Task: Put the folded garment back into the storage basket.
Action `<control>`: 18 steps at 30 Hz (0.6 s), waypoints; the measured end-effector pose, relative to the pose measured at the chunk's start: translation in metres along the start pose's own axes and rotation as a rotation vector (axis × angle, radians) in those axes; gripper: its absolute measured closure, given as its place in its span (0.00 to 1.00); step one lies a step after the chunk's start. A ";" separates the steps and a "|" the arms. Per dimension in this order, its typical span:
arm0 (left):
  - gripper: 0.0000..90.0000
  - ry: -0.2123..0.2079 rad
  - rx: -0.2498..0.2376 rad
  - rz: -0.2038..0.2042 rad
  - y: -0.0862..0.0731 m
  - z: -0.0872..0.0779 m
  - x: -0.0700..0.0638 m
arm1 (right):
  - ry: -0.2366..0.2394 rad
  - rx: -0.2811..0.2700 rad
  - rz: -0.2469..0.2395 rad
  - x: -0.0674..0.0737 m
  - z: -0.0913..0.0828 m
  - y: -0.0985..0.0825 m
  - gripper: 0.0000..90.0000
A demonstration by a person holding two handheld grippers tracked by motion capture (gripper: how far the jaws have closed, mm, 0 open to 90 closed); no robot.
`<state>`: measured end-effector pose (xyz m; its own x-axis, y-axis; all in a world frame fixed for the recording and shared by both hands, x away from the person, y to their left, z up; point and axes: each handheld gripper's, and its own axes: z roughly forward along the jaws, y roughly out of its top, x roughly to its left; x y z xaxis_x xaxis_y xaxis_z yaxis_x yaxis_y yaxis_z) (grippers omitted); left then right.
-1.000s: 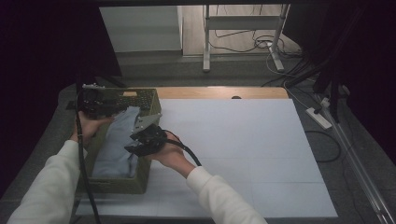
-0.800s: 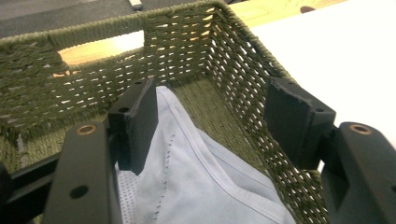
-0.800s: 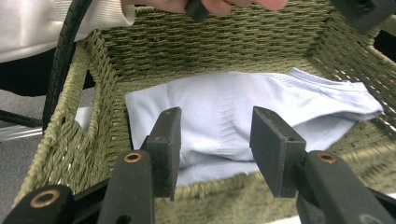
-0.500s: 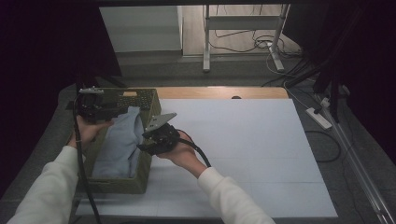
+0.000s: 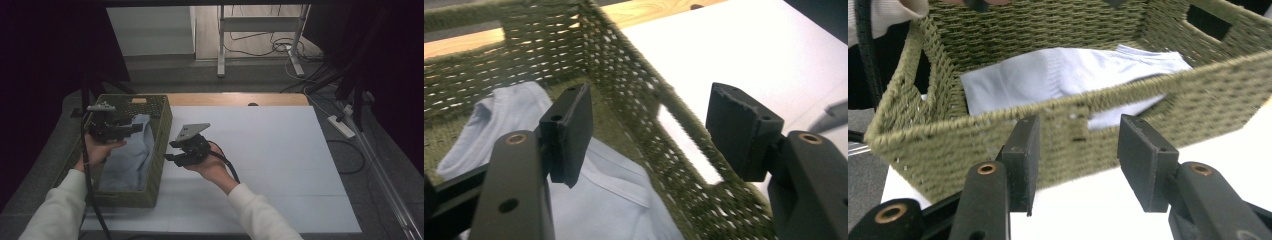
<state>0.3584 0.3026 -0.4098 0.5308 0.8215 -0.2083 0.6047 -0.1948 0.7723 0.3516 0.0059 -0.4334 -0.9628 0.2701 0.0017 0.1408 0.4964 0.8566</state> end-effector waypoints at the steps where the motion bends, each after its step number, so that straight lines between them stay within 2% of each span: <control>1: 0.39 -0.002 0.000 0.004 -0.001 -0.001 -0.003 | -0.004 0.001 0.002 -0.001 -0.002 -0.002 0.57; 10: 0.39 -0.016 0.009 0.007 -0.010 0.001 -0.022 | -0.040 -0.004 0.033 -0.007 -0.030 -0.020 0.55; 12: 0.39 -0.024 0.004 0.008 -0.012 0.001 -0.026 | -0.056 -0.022 0.035 -0.007 -0.038 -0.025 0.55; 18: 0.39 -0.042 -0.019 0.011 -0.018 -0.001 -0.042 | -0.081 -0.034 0.048 -0.008 -0.059 -0.039 0.55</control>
<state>0.3241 0.2723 -0.4142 0.5625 0.7958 -0.2243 0.5875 -0.1937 0.7857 0.3406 -0.0645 -0.4362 -0.9331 0.3596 0.0028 0.1775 0.4536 0.8733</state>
